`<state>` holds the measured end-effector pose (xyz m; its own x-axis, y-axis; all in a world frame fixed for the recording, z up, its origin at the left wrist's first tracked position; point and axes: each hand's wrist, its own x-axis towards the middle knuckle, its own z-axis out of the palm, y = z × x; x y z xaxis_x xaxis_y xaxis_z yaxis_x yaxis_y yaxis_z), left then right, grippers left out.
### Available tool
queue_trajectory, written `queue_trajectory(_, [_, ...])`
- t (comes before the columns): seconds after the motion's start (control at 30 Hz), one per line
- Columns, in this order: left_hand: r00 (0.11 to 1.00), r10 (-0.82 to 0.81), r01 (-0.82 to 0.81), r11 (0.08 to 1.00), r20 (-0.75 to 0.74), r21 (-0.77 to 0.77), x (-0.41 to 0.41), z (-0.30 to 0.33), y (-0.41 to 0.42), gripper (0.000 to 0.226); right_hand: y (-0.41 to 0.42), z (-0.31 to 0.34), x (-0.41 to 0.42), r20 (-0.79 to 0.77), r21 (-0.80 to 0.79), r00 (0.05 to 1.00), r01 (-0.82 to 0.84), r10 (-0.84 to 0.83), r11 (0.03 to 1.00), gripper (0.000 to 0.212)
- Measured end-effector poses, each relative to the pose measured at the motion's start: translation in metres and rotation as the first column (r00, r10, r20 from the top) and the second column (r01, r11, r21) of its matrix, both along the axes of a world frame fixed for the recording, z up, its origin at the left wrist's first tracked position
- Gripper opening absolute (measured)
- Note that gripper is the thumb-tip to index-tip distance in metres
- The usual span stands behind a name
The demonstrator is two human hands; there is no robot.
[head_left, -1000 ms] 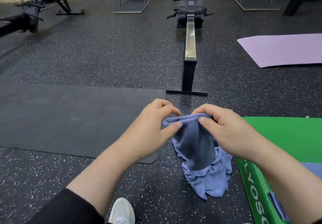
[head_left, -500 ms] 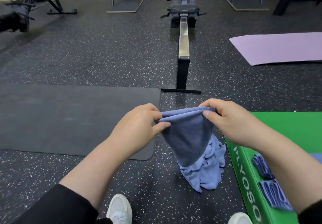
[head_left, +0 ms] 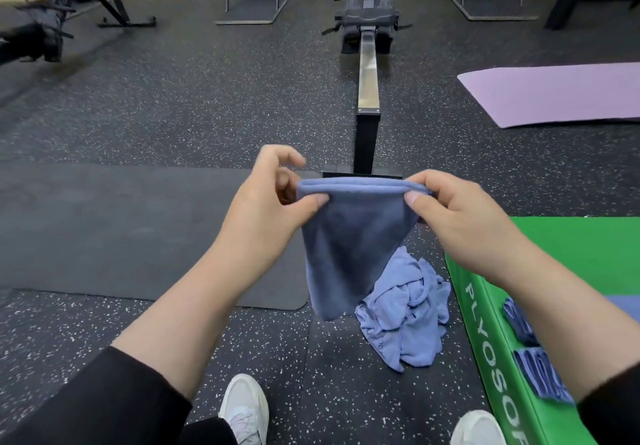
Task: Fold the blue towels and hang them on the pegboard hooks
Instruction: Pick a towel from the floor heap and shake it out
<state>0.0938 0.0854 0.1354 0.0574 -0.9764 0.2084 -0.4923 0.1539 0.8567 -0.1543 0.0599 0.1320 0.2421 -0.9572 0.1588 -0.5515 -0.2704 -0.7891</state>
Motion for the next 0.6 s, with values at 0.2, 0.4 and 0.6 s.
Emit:
queue_trajectory(0.2, [0.983, -0.012, 0.045, 0.983, -0.185, 0.177, -0.006, -0.011, -0.004, 0.012, 0.0, 0.001, 0.011, 0.126, 0.139, 0.991, 0.017, -0.034, 0.99, 0.027])
queue_trajectory(0.4, [0.981, 0.134, -0.095, 0.961, -0.137, 0.258, -0.024, -0.031, -0.013, 0.039, -0.007, -0.011, 0.015, 0.051, 0.209, 0.991, 0.108, -0.122, 0.972, 0.018])
queue_trajectory(0.6, [0.966, 0.231, -0.242, 0.965, 0.116, 0.095, -0.051, -0.027, -0.011, 0.039, -0.013, -0.023, 0.024, 0.083, 0.236, 0.978, 0.169, -0.193, 0.957, 0.037])
